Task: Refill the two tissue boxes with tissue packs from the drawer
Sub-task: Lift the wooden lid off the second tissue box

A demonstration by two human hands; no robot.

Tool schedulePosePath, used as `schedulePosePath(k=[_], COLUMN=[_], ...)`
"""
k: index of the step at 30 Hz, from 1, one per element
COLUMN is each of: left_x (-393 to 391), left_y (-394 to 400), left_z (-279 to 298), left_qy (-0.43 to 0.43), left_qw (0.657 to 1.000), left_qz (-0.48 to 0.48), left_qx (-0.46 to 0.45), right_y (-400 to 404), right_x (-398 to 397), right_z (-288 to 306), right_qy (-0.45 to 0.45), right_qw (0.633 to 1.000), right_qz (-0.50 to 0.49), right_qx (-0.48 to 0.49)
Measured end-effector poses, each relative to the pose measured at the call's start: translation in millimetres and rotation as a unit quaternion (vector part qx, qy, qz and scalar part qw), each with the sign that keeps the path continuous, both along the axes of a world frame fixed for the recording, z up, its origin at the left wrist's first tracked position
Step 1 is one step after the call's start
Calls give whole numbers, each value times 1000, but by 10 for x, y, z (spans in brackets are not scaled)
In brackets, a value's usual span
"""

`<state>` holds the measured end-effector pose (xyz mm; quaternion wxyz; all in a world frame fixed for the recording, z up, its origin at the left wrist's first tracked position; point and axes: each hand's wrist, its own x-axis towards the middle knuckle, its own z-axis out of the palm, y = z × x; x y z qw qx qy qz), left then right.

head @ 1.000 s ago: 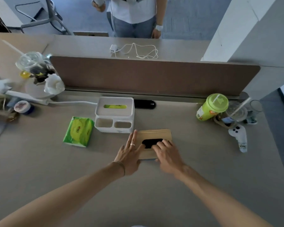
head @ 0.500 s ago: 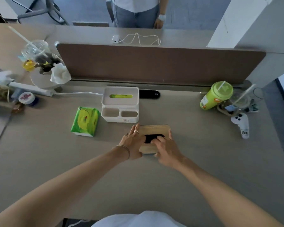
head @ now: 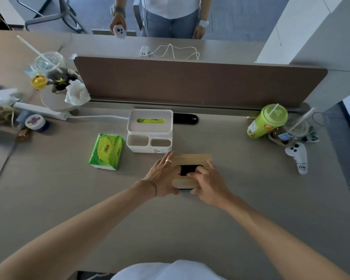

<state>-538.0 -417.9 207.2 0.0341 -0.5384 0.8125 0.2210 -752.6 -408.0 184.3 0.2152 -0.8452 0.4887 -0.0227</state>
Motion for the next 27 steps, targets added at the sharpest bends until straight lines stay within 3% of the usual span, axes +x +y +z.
schedulePosePath(k=[5, 11, 20, 27], left_x=[-129, -802, -1768, -2201], left_y=[-4, -55, -286, -425], left_z=[249, 293, 37, -381], left_qy=[86, 72, -80, -127], left_qw=[995, 997, 991, 982], left_qz=[35, 16, -103, -107], left_qx=[-22, 3, 41, 88], right_y=[-11, 67, 136, 62], right_x=[-273, -898, -1744, -2004], right_z=[138, 153, -245, -505], right_qy=[-101, -80, -44, -5], right_qw=[992, 992, 990, 988], right_qz=[-44, -49, -133, -148], right_qx=[-58, -86, -5, 40])
